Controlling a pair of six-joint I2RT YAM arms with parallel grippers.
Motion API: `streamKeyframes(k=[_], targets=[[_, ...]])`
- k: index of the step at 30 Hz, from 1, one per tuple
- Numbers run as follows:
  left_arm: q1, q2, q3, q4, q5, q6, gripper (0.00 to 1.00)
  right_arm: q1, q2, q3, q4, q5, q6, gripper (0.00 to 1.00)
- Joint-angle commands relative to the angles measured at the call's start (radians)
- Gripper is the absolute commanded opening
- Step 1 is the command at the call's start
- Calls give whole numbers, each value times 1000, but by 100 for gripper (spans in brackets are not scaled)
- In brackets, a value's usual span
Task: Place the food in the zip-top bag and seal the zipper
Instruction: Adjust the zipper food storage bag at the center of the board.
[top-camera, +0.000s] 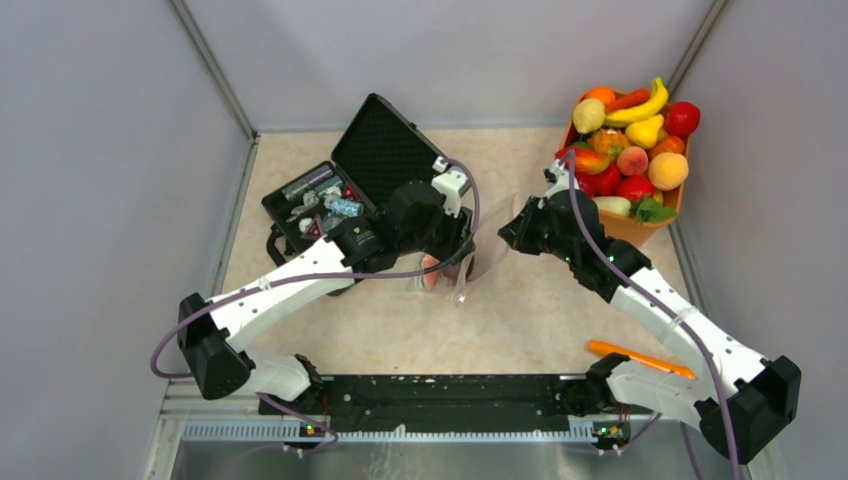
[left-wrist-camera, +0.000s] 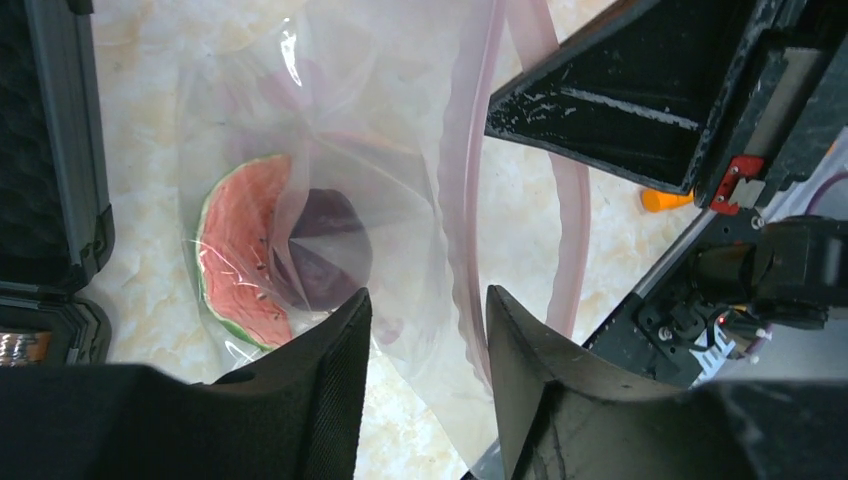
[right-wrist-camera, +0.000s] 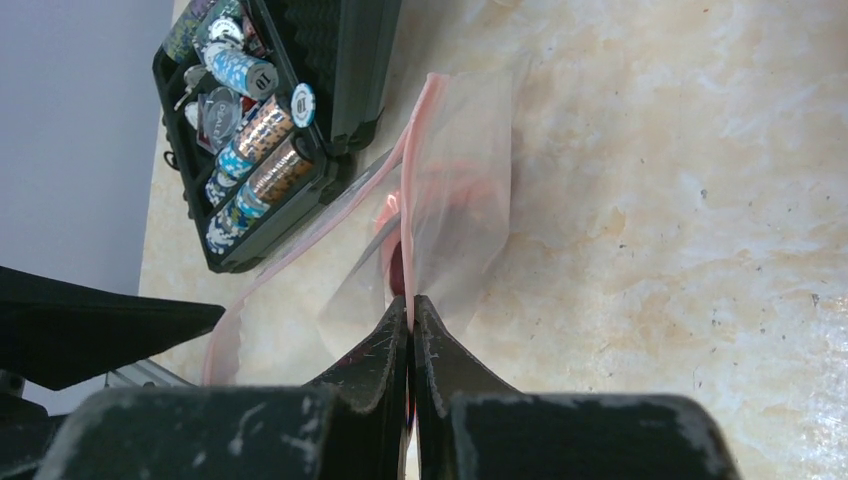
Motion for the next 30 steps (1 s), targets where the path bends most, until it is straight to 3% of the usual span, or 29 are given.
streamKeyframes(k=[1, 6, 9, 19, 23, 26, 30], targets=[[-7, 15, 30, -24, 67, 14, 51, -6, 6, 34, 51, -8, 15, 0], [-55, 37, 47, -59, 1, 16, 56, -6, 10, 38, 54, -2, 18, 0], [-75, 59, 50, -78, -70, -4, 55, -7, 12, 42, 55, -5, 18, 0], [-84, 64, 59, -135, -253, -9, 0, -6, 6, 35, 51, 5, 12, 0], [-82, 51, 89, -138, -358, -19, 0, -6, 3, 61, -13, 36, -28, 0], [-82, 43, 142, -131, -449, 0, 0, -6, 1, 122, -23, -66, -95, 0], [-83, 63, 299, -204, -511, 68, 0, -6, 7, 209, -83, -68, -136, 0]])
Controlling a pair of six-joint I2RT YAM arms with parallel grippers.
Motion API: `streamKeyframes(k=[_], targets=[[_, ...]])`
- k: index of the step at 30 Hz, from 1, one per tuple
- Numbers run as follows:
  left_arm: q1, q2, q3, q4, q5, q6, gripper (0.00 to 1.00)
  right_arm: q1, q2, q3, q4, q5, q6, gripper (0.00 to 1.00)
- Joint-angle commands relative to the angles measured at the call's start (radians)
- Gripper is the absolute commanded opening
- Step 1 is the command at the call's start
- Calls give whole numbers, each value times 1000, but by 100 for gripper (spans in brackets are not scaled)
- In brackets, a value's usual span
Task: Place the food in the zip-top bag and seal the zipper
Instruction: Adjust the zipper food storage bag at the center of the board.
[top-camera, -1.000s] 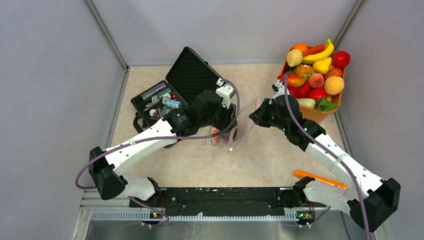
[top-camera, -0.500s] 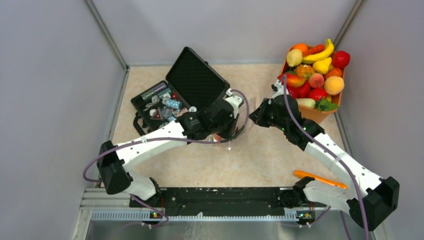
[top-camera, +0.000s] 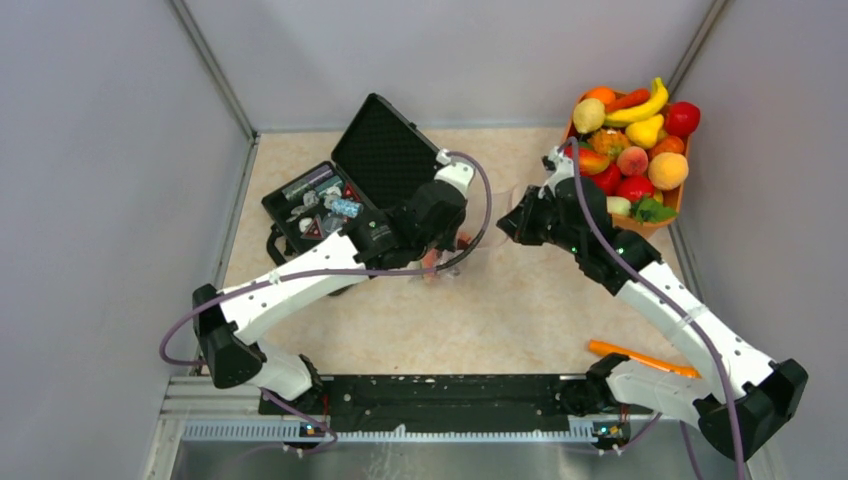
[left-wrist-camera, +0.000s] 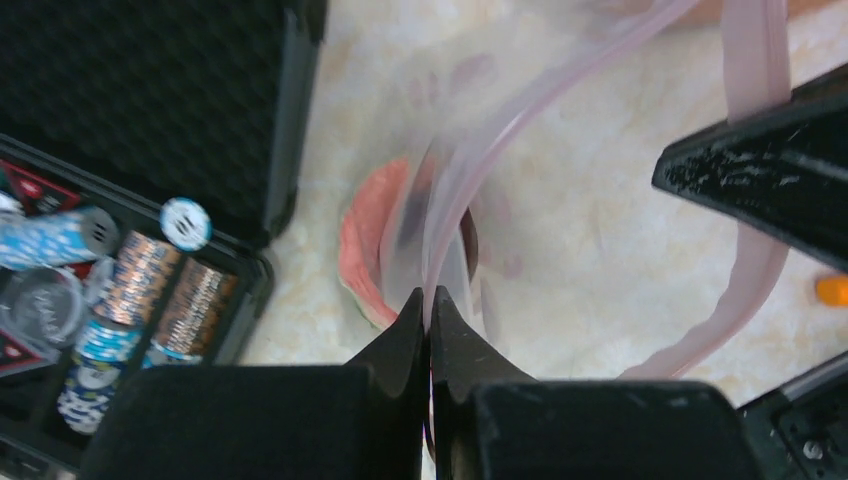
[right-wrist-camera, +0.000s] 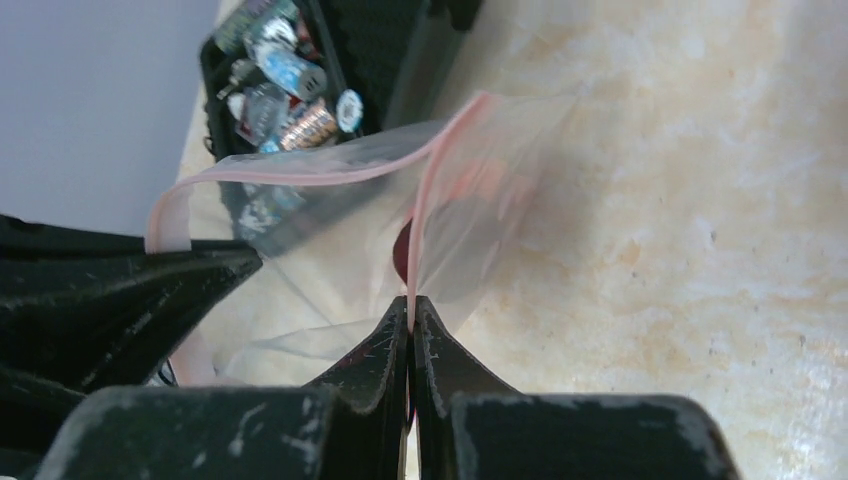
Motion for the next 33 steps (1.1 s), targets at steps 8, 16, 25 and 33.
streamKeyframes(k=[8, 16, 25, 33], targets=[[1, 25, 253, -160, -100, 105, 0, -12, 97, 112, -57, 22, -110, 0], [1, 64, 147, -122, 20, 28, 0, -48, 95, 93, -72, 49, -134, 2], [1, 106, 108, -59, 34, -16, 0, -62, 27, 154, -116, 20, -170, 61], [2, 82, 59, -4, 68, -18, 0, -74, -100, 153, -90, 257, -142, 68]])
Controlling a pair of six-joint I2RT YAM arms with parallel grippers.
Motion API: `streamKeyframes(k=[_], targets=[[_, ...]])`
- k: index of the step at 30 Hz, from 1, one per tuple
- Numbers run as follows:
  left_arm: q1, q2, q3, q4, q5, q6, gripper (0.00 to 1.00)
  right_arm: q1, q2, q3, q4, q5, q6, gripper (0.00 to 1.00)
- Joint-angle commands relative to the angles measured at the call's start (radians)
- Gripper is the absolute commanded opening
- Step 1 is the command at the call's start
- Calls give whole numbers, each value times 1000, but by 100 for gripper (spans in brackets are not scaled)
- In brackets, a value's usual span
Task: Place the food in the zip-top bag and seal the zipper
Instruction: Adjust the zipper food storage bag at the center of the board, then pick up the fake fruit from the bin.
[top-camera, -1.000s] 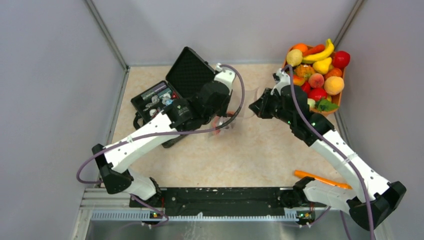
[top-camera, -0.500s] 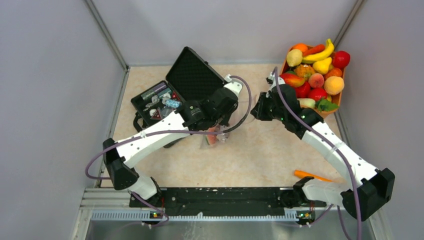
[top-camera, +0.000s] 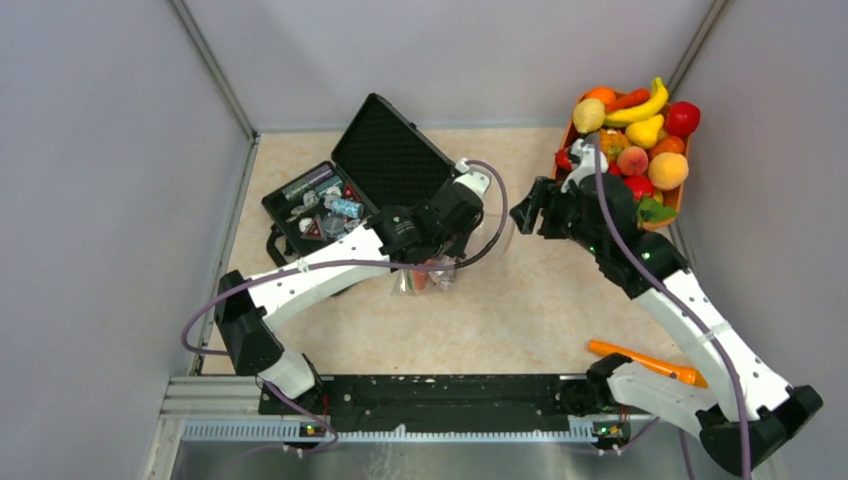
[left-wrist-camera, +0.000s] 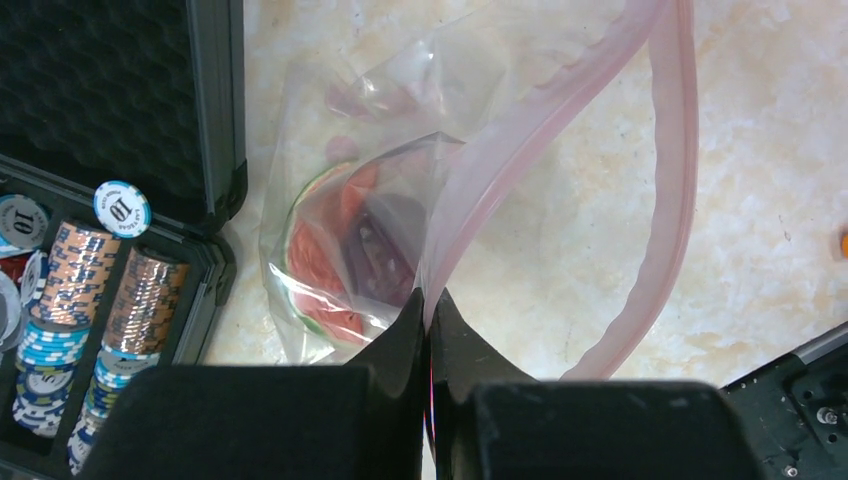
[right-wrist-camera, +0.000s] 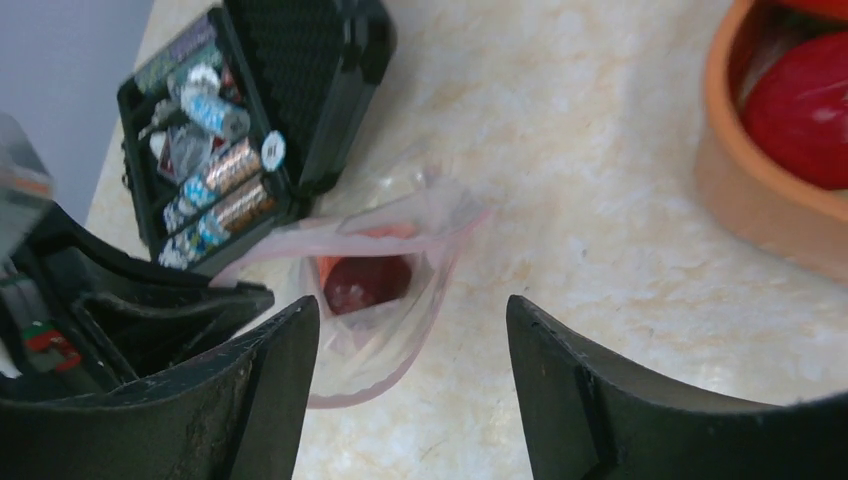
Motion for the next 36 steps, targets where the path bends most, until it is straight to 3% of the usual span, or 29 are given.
streamKeyframes(k=[1, 3, 8, 12, 16, 24, 31, 36], targets=[[3, -36, -30, 73, 23, -13, 0, -37, -59, 62, 31, 230, 10, 68], [2, -44, -37, 80, 28, -12, 0, -117, -33, 76, 37, 248, 15, 70], [2, -67, -62, 103, 59, -2, 0, -382, 48, 89, 92, 70, 87, 72], [2, -91, -92, 129, 63, 0, 0, -473, 114, 102, 134, 73, 110, 73], [3, -106, -112, 143, 65, 0, 0, -608, 197, 106, 201, -81, 183, 78], [2, -124, -134, 156, 63, -2, 0, -646, 289, 86, 326, -82, 372, 77], [2, -139, -144, 162, 59, -2, 0, -647, 341, 74, 372, -86, 445, 60], [2, -148, -153, 170, 55, -1, 0, -647, 393, 107, 332, -97, 422, 67]])
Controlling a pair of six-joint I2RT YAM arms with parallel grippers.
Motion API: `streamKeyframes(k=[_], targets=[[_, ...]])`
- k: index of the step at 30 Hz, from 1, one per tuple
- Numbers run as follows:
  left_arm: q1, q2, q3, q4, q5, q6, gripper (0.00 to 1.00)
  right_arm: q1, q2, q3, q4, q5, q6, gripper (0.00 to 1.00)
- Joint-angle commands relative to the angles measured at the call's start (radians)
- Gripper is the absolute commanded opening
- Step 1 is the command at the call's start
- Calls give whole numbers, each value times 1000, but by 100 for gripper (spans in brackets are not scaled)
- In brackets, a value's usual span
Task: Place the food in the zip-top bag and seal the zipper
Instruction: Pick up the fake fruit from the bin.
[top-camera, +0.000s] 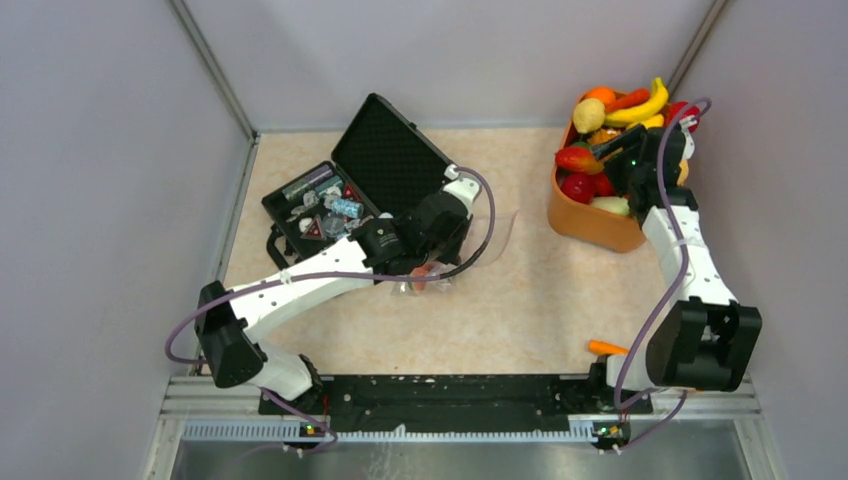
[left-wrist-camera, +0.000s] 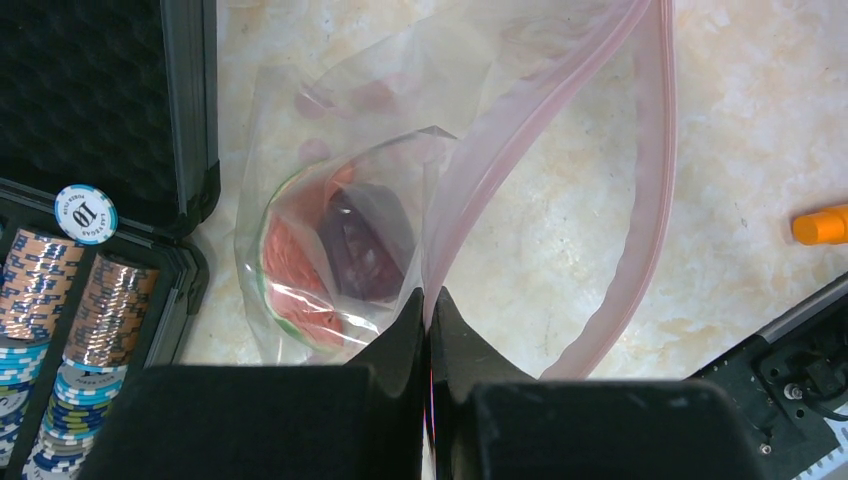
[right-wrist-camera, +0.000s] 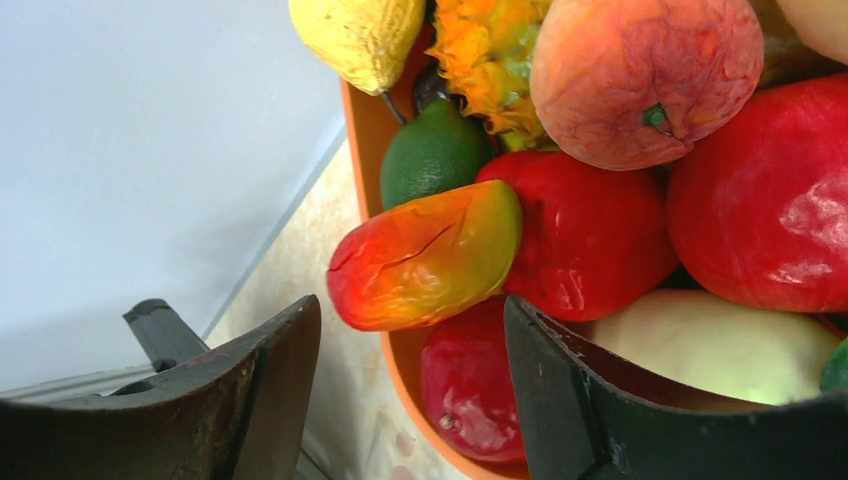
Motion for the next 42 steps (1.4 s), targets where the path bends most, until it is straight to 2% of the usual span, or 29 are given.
streamKeyframes(k=[1, 11, 19, 21, 23, 25, 27, 29, 31, 32, 42], targets=[[2, -44, -7, 46, -2, -3, 0, -7, 44, 56, 3, -3, 9, 67], [3, -38, -1, 44, 8, -5, 0, -7, 160, 89, 61, -34, 34, 67], [2, -38, 0, 38, 4, -5, 0, -7, 187, 66, 115, -41, 58, 67], [2, -37, 0, 37, 6, -7, 0, -7, 188, 61, 123, -63, 58, 61], [2, -35, 1, 34, 9, -7, 0, -7, 175, 48, 147, -74, 56, 46], [3, -35, 2, 33, 10, -7, 0, -7, 156, 28, 170, -69, 60, 38], [2, -33, 4, 32, 12, -6, 0, -7, 143, 20, 179, -61, 58, 34], [2, -33, 5, 32, 12, -5, 0, -7, 136, 21, 178, -60, 48, 25], [3, -33, 7, 32, 10, -4, 0, -7, 130, 25, 174, -63, 39, 22], [2, -31, 8, 30, 11, -3, 0, -7, 127, 27, 176, -67, 33, 15], [2, -21, 15, 28, 17, -1, 0, -8, 64, 14, 179, -26, -16, 10]])
